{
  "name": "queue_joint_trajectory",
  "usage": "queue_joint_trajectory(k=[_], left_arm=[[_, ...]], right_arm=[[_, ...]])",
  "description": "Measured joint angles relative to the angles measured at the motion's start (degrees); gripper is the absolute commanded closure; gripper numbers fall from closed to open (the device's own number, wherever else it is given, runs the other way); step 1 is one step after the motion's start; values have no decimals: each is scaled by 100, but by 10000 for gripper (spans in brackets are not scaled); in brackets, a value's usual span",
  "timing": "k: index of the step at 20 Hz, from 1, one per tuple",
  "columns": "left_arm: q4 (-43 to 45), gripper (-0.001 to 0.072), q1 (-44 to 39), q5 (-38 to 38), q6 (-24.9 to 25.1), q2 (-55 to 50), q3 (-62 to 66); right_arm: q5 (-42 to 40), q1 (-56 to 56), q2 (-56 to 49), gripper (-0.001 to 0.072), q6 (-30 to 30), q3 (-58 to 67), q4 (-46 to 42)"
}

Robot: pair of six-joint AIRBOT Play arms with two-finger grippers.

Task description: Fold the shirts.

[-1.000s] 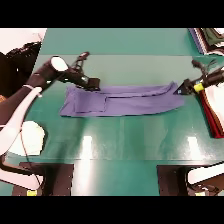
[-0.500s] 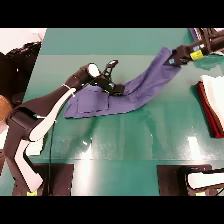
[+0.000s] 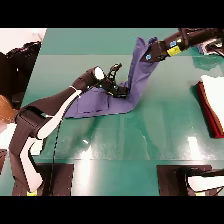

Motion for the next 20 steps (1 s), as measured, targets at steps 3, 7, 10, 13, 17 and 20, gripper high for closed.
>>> queue_joint_trajectory(k=[3, 7, 10, 13, 17, 20], left_arm=[[201, 678, 227, -236, -7, 184, 59], [863, 678, 903, -667, -11, 785, 87], [1403, 678, 1674, -1086, -9, 1384, 92], [1716, 677, 2461, -1412, 2, 2013, 96], [1875, 677, 3294, -1604, 20, 2756, 96], [1915, 678, 3615, -1668, 28, 3108, 96]], right_arm=[[-166, 201, 0, 696, -48, 0, 4], [-627, 544, -7, 694, -74, -4, 0], [-1235, 977, -208, 694, -245, -2, 205], [-1912, 1565, -706, 607, -769, -4, 866], [-2671, 2350, -1443, 137, -1421, -4, 1316], [-2723, 2520, -1622, 142, -1646, -4, 1335]])
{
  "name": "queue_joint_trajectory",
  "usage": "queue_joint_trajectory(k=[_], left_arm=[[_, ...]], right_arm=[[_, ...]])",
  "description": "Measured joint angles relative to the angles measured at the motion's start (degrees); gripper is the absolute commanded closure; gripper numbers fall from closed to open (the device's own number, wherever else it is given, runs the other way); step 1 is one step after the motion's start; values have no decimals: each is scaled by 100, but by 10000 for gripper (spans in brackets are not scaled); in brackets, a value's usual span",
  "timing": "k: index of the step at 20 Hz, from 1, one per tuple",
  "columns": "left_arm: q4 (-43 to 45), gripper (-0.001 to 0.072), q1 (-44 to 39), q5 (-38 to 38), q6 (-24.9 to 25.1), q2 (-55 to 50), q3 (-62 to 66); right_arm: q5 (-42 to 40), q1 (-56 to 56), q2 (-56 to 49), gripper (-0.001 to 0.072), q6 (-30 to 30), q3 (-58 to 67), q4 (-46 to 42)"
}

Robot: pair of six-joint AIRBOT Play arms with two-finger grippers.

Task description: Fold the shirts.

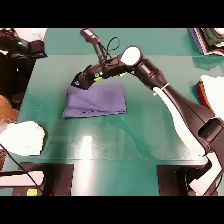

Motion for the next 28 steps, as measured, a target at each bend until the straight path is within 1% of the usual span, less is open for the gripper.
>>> queue_joint_trajectory(k=[1, 3, 6, 9, 10, 11, 12, 13, 15, 18, 19, 23, 24, 25, 26, 27, 28], left_arm=[[0, 677, 48, -20, 7, 63, 0], [0, 678, 105, -68, 9, 142, 0], [-68, 677, 127, -116, 11, 199, -20], [-133, 677, 142, -168, 11, 203, -52], [-157, 677, 140, -199, 11, 201, -57], [-177, 677, 142, -208, 11, 199, -61], [-177, 678, 146, -227, 11, 195, -63], [-179, 677, 149, -234, 11, 192, -66], [-205, 677, 146, -236, 11, 190, -68], [-212, 677, 149, -205, 11, 188, -70], [-221, 677, 149, -195, 11, 188, -70], [-308, 677, 149, -157, 11, 188, -70], [-321, 677, 149, -155, 11, 188, -70], [-345, 677, 149, -155, 11, 188, -70], [-356, 677, 149, -155, 11, 188, -70], [-385, 678, 149, -160, 11, 188, -70], [-413, 677, 149, -173, 9, 188, -70]], right_arm=[[103, -50, 2, 142, -2, 0, -122], [426, -304, 105, 142, 208, 2, -529], [1110, -944, 234, 142, 754, -20, -1244], [1609, -1681, 289, 136, 1314, -341, -1655], [1716, -1888, 299, 98, 1458, -542, -1707], [1794, -2087, 306, 75, 1598, -813, -1749], [1812, -2271, 308, 75, 1709, -1126, -1766], [1810, -2402, 308, 75, 1801, -1438, -1729], [1668, -2555, 313, 81, 1912, -2118, -1373], [1080, -2568, 313, 104, 1926, -2979, -697], [922, -2509, 310, 121, 1858, -3169, -442], [444, -2146, 76, 122, 1657, -3379, 431], [428, -2046, -31, 147, 1637, -3298, 542], [385, -1947, -136, 204, 1620, -3185, 601], [337, -1843, -260, 341, 1613, -3036, 643], [291, -1746, -376, 501, 1600, -2876, 612], [251, -1668, -474, 626, 1574, -2719, 592]])
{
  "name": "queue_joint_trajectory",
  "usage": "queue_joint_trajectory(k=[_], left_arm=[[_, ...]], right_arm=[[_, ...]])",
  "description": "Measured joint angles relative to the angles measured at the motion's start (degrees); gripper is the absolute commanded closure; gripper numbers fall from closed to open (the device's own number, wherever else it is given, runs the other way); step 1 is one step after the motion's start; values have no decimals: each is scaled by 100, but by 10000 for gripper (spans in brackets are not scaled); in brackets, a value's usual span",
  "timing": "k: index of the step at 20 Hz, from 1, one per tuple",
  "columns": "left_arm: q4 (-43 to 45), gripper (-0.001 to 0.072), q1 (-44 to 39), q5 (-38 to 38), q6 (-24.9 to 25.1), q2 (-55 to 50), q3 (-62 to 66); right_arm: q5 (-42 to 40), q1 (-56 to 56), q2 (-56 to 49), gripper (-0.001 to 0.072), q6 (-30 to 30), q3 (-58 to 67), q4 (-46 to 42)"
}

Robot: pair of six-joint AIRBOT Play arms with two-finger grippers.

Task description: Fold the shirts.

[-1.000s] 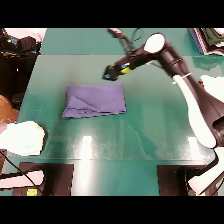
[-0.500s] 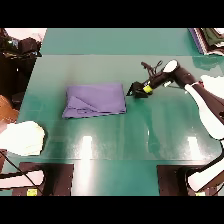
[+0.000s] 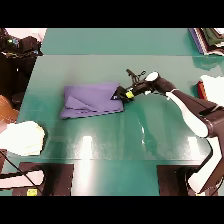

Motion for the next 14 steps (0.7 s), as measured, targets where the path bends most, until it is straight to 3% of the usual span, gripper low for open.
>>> queue_joint_trajectory(k=[1, 6, 14], left_arm=[[-37, 677, 0, -22, 2, 0, 0], [-199, 678, -240, -162, 61, 0, 0], [-223, 678, -1707, 184, 280, 0, 0]], right_arm=[[-61, 59, -72, 694, -55, 162, 17], [-164, -37, -114, 696, -280, 1062, -210], [210, -2275, 1200, 696, 251, 1932, -2649]])
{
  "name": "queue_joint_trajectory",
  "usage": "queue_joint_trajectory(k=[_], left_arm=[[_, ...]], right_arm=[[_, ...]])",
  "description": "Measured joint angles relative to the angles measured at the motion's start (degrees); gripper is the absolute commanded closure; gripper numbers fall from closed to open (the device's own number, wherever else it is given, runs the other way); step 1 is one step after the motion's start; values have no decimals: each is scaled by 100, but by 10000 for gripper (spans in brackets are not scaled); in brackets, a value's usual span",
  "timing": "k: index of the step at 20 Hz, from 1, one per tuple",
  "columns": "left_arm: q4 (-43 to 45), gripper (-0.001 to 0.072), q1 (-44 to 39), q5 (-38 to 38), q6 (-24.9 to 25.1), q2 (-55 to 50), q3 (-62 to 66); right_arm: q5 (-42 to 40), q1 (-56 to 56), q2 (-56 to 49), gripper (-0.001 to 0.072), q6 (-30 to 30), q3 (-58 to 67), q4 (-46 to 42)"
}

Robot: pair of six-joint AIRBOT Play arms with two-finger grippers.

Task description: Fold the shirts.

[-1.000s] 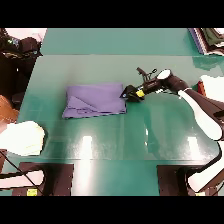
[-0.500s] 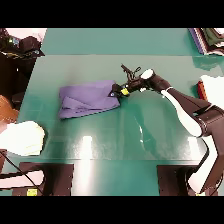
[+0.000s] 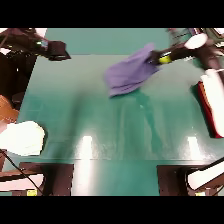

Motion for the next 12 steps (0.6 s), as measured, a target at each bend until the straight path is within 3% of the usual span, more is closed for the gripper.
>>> queue_joint_trajectory(k=[7, 12], left_arm=[[2, 678, -984, 634, 20, 0, 0], [-20, 678, -1204, 721, -2, 0, 0]], right_arm=[[-11, -2411, 415, 696, 90, 79, -420], [-468, -3167, 457, 696, -61, 87, -457]])
